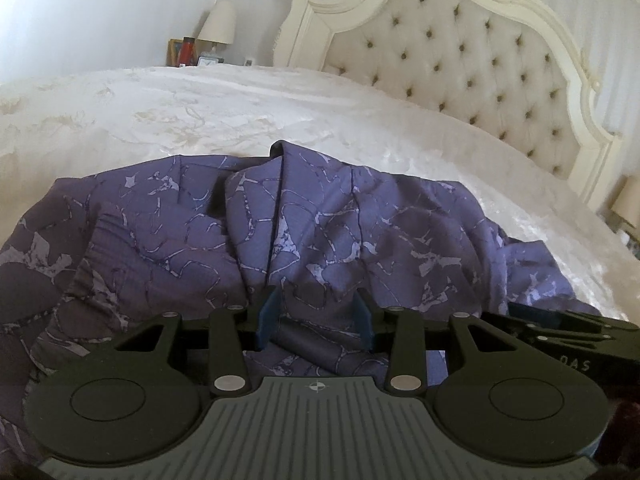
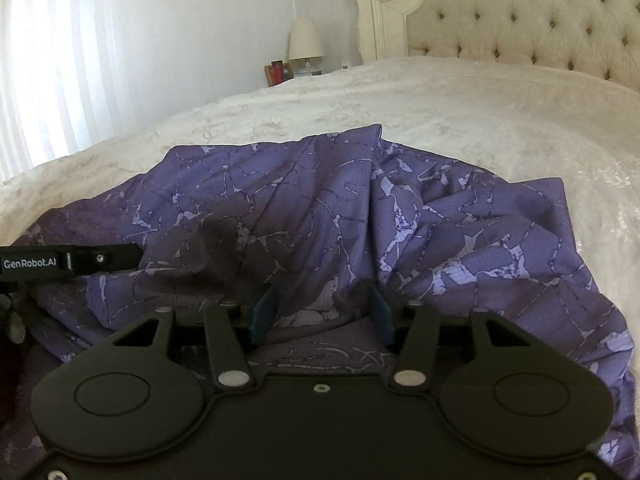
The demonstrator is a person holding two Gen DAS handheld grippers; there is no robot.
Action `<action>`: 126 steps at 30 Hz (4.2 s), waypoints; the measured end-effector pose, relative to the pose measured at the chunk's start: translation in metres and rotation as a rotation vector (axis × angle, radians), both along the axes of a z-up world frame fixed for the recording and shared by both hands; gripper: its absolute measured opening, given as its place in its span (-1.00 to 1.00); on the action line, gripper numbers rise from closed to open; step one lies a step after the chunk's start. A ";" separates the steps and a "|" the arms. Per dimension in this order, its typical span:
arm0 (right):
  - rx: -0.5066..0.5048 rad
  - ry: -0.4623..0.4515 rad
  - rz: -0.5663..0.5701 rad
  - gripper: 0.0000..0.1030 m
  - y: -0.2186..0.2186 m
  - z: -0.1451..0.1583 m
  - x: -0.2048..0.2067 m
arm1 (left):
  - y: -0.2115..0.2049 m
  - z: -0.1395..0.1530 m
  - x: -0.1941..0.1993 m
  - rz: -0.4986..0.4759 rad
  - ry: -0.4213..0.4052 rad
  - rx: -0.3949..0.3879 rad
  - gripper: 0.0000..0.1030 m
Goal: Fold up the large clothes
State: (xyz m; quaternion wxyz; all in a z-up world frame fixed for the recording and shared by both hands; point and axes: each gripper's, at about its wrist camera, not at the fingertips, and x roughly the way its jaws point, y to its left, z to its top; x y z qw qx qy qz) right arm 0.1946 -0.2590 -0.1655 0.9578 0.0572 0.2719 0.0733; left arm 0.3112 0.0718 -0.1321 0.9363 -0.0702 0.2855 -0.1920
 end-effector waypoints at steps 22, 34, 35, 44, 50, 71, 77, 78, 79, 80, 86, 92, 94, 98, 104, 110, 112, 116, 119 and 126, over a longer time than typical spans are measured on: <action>-0.007 0.021 0.020 0.77 0.004 0.008 0.002 | -0.036 0.013 -0.015 0.014 -0.031 0.302 0.34; 0.053 -0.083 0.029 0.99 -0.031 0.088 -0.108 | 0.018 0.088 -0.121 0.074 -0.076 0.142 0.60; 0.055 -0.081 0.022 0.99 -0.034 0.094 -0.119 | 0.024 0.095 -0.129 0.081 -0.079 0.129 0.60; 0.101 0.021 -0.031 0.99 -0.062 0.118 -0.199 | 0.059 0.118 -0.213 0.147 -0.098 0.255 0.60; 0.099 0.155 -0.041 0.99 -0.075 0.102 -0.234 | 0.082 0.095 -0.243 0.164 0.102 0.238 0.60; 0.041 0.480 -0.080 1.00 -0.070 0.053 -0.258 | 0.105 0.025 -0.259 0.132 0.456 0.232 0.79; 0.083 0.476 -0.056 1.00 -0.071 0.053 -0.259 | 0.104 0.021 -0.253 0.096 0.484 0.213 0.98; 0.091 0.474 -0.052 1.00 -0.072 0.053 -0.260 | 0.103 0.020 -0.253 0.091 0.487 0.212 0.98; 0.100 0.473 -0.049 1.00 -0.072 0.053 -0.259 | 0.103 0.020 -0.252 0.089 0.490 0.212 0.98; 0.111 0.475 -0.042 1.00 -0.073 0.052 -0.259 | 0.104 0.020 -0.252 0.088 0.492 0.210 0.98; 0.163 0.492 -0.006 1.00 -0.071 0.050 -0.257 | 0.105 0.022 -0.252 0.077 0.485 0.185 0.83; 0.219 0.469 0.004 0.94 -0.076 0.055 -0.262 | 0.110 0.032 -0.261 0.098 0.432 0.164 0.00; 0.245 0.468 -0.009 0.59 -0.081 0.057 -0.264 | 0.111 0.035 -0.263 0.099 0.419 0.150 -0.21; 0.361 0.486 -0.060 -0.37 -0.101 0.053 -0.268 | 0.117 0.043 -0.266 0.111 0.380 0.106 -0.64; 0.448 0.440 -0.038 -0.50 -0.110 0.062 -0.272 | 0.130 0.059 -0.271 0.121 0.306 -0.030 -0.83; 0.628 0.361 -0.039 -0.51 -0.129 0.069 -0.274 | 0.137 0.077 -0.270 0.134 0.273 -0.116 -0.84; 0.669 0.327 -0.033 -0.51 -0.133 0.074 -0.274 | 0.142 0.083 -0.268 0.139 0.270 -0.160 -0.84; 0.710 0.268 -0.007 -0.51 -0.133 0.086 -0.269 | 0.146 0.093 -0.262 0.132 0.268 -0.222 -0.87; 0.705 0.256 0.010 -0.51 -0.129 0.093 -0.263 | 0.142 0.102 -0.258 0.108 0.252 -0.223 -0.87; 0.723 0.247 0.016 -0.51 -0.128 0.093 -0.259 | 0.134 0.107 -0.258 0.090 0.218 -0.223 -0.87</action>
